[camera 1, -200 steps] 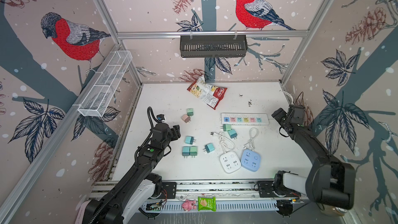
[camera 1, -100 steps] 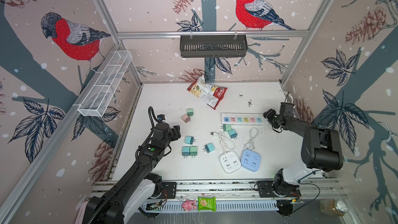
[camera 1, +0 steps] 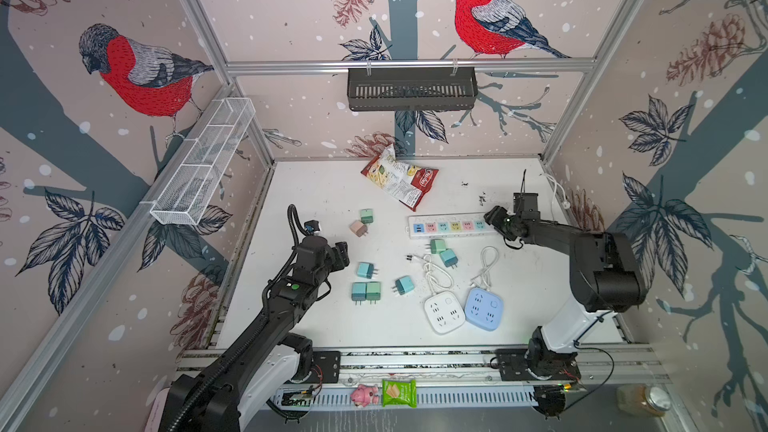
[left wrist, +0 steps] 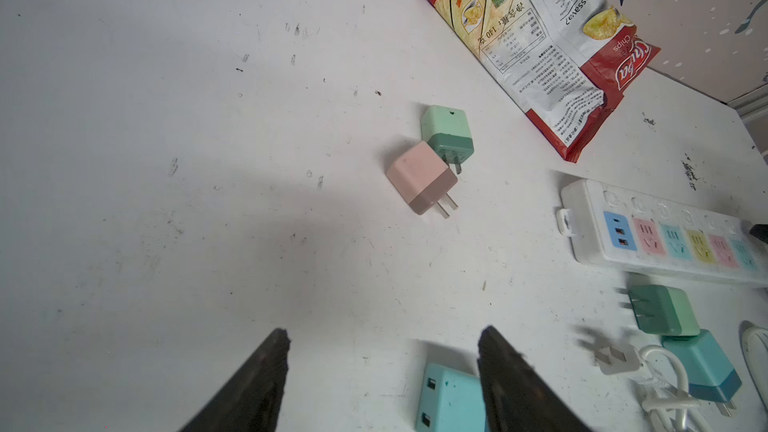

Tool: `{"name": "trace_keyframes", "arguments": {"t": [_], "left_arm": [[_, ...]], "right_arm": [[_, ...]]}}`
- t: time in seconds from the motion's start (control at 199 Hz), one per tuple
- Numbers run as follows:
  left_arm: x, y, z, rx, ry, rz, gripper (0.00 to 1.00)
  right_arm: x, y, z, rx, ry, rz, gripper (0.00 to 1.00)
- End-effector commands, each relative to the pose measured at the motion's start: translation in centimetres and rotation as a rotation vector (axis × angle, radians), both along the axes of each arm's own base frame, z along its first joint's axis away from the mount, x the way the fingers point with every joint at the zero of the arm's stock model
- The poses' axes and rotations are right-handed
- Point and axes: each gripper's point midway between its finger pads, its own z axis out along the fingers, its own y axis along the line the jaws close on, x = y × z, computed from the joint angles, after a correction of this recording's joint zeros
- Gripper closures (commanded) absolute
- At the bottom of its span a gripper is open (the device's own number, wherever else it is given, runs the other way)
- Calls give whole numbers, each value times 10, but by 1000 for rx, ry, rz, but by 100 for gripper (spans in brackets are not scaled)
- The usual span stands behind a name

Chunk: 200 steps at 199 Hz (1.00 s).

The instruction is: Insert the plug

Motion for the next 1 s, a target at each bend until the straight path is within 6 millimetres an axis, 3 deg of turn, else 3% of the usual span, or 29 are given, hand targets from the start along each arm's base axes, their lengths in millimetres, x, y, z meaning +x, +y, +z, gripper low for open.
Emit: {"name": "trace_keyframes", "arguments": {"t": [0.0,0.271,0.471,0.602,0.707,0.883,0.998], "left_arm": [[4,0,7,-4,-27,13,28],[5,0,7,-2,-26,14,27],[5,1,5,3,-17,17,27],[5,1,5,4,-16,19,27],[5,1,6,4,-20,21,27],[5,3,6,6,-22,29,27],[5,4,7,8,-24,36,27]], "right_arm": [[-8,6,-10,-34,46,9,36],[-15,25,-19,-103,70,69,32],[-18,38,-8,-152,53,101,31],[-23,29,27,-198,-12,57,26],[-35,24,73,-237,-112,26,20],[-77,36,152,-268,-385,42,9],[-113,53,189,-235,-638,125,6]]}}
